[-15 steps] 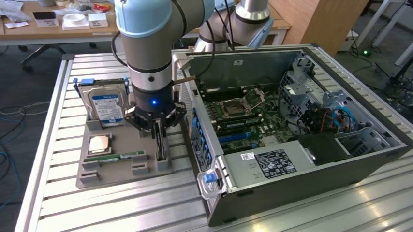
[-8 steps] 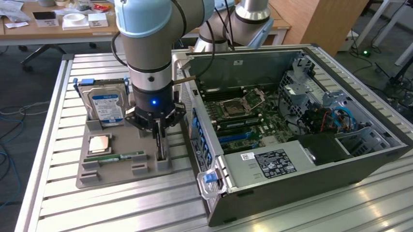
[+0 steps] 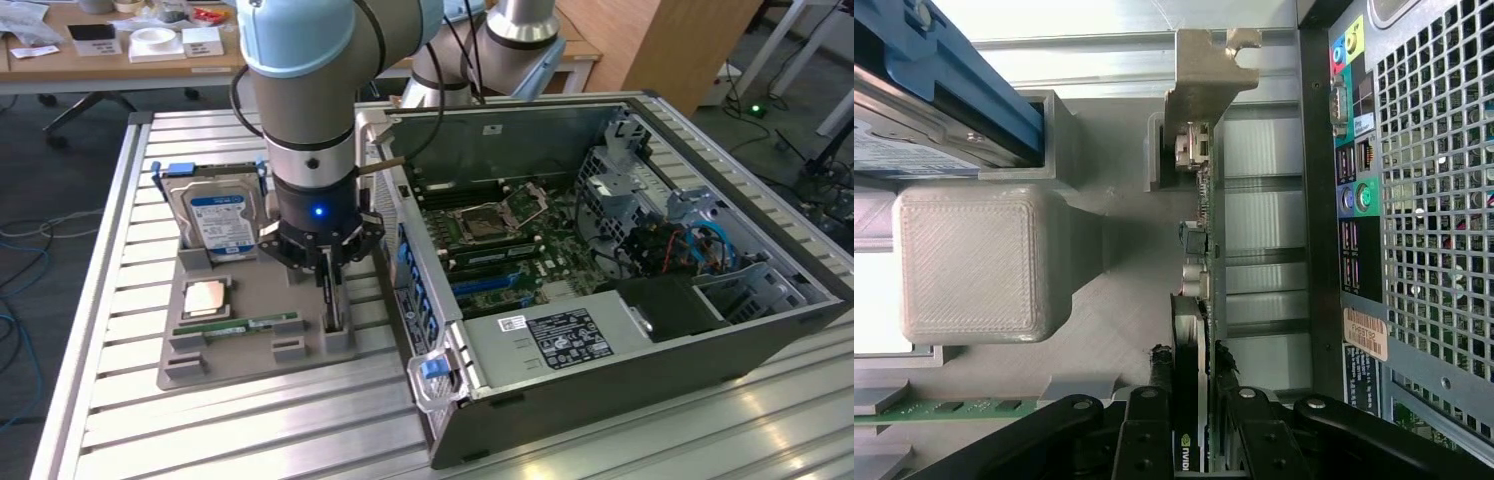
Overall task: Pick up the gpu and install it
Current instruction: 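Pick up the gpu and move the gpu toward the slot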
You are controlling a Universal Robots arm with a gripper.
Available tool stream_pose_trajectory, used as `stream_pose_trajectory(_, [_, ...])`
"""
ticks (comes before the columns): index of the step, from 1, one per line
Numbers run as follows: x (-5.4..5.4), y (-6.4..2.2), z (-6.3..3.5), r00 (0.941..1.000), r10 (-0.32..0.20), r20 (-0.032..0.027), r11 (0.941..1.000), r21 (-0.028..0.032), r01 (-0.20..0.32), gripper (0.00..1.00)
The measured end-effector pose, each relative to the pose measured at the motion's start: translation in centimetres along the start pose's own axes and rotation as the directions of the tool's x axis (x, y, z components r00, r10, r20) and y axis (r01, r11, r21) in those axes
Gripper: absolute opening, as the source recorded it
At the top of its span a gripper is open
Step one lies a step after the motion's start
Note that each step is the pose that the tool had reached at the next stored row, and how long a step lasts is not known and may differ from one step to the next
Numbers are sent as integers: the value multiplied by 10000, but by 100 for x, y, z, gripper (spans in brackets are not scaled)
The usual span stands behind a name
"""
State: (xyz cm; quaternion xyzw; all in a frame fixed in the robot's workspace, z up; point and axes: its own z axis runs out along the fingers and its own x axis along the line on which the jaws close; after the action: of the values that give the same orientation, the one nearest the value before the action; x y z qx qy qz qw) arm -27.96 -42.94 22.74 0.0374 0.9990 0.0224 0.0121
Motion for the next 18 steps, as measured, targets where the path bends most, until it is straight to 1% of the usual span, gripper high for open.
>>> stream_pose_trajectory(3, [0,0,0,10000,-2,0,10000,0,2,26])
stream_pose_trajectory(8, [0,0,1,9999,-168,-8,9999,-3,168,26])
stream_pose_trajectory(18, [0,0,1,9999,-171,-7,9999,-5,171,26])
